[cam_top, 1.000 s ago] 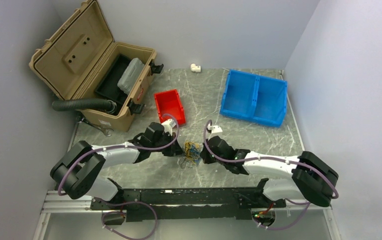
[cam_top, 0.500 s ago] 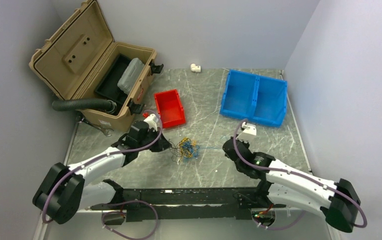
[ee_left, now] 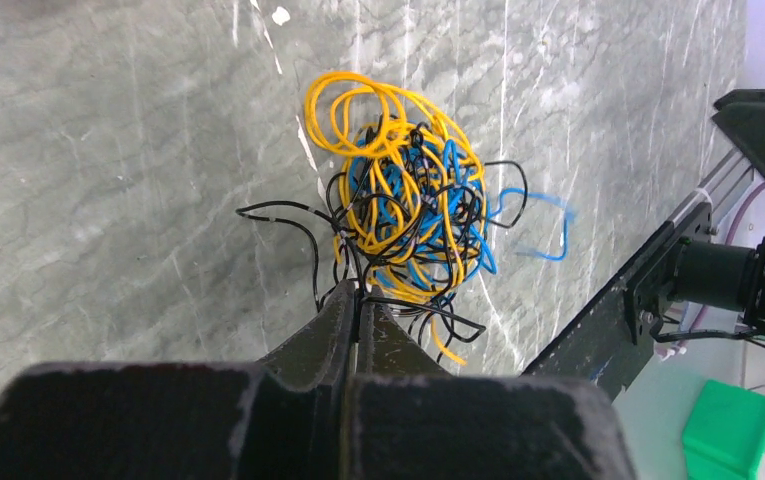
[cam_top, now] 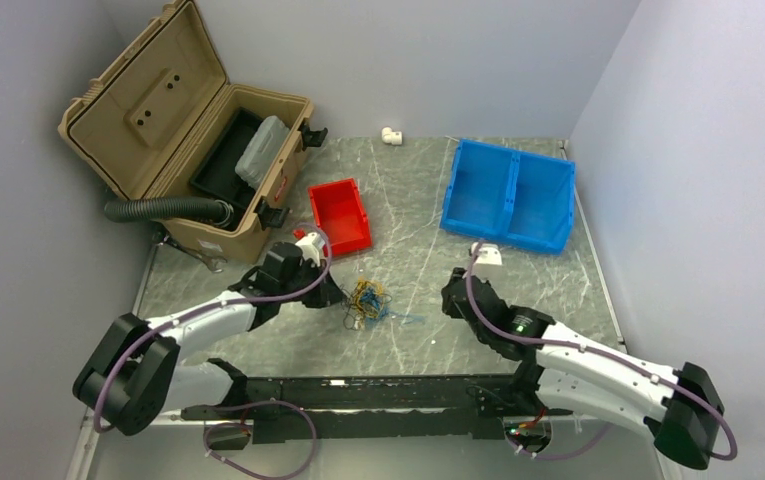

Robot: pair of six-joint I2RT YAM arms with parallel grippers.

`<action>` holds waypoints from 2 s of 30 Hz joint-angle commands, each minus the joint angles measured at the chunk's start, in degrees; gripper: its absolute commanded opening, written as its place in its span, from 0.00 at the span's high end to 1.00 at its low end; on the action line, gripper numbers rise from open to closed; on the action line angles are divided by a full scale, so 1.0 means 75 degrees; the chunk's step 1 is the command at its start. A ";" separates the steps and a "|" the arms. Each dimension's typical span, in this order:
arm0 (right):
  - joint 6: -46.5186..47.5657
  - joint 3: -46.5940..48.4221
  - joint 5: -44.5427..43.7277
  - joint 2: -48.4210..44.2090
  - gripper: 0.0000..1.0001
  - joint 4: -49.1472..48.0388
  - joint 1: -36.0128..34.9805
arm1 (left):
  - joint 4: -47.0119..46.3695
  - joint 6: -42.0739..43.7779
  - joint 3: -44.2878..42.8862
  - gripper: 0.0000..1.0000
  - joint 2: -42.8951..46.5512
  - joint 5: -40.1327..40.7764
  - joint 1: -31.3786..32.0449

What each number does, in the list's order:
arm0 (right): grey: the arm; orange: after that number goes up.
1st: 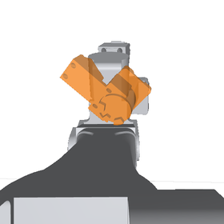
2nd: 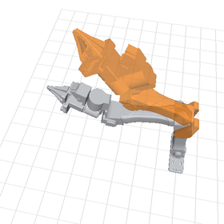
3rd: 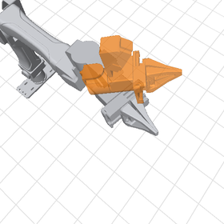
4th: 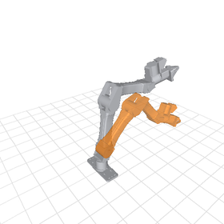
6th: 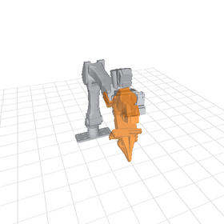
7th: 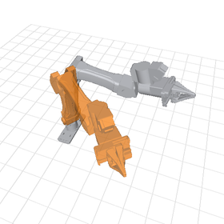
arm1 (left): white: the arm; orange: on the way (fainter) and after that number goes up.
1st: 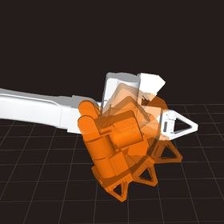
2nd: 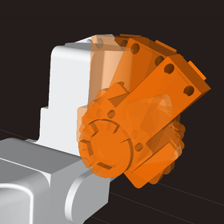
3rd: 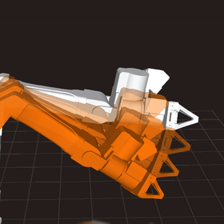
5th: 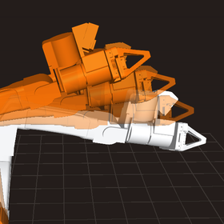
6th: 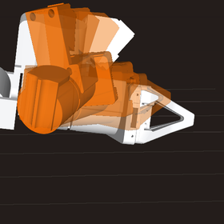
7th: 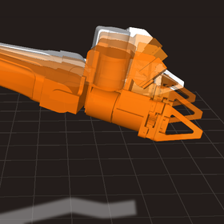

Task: Untangle the cables
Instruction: Untie the cable.

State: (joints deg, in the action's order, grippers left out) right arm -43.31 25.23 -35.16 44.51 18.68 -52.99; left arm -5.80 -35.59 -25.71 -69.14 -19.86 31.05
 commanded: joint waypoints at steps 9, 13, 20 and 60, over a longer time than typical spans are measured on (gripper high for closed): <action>0.1685 0.0406 0.3084 0.1505 0.43 -0.2441 -0.0002 | -0.0551 0.0290 -0.0051 1.00 -0.0265 -0.0374 0.0193; 0.1673 0.0834 0.3203 0.2330 0.42 -0.2435 -0.0074 | -0.0446 0.0365 -0.0098 1.00 -0.0241 -0.0301 0.0258; 0.1609 0.1015 0.3711 0.3185 0.41 -0.3181 -0.0152 | -0.0410 0.0410 -0.0089 1.00 -0.0238 -0.0250 0.0304; -0.1172 0.0636 -0.0651 0.1921 1.00 0.0597 0.0279 | 0.1681 0.0301 -0.0089 1.00 0.1037 0.1999 -0.0226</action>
State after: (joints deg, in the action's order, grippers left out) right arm -48.53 31.94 -31.99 64.64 16.47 -52.12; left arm 4.03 -33.67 -25.71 -62.50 -8.36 29.98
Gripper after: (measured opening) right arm 0.018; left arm 0.020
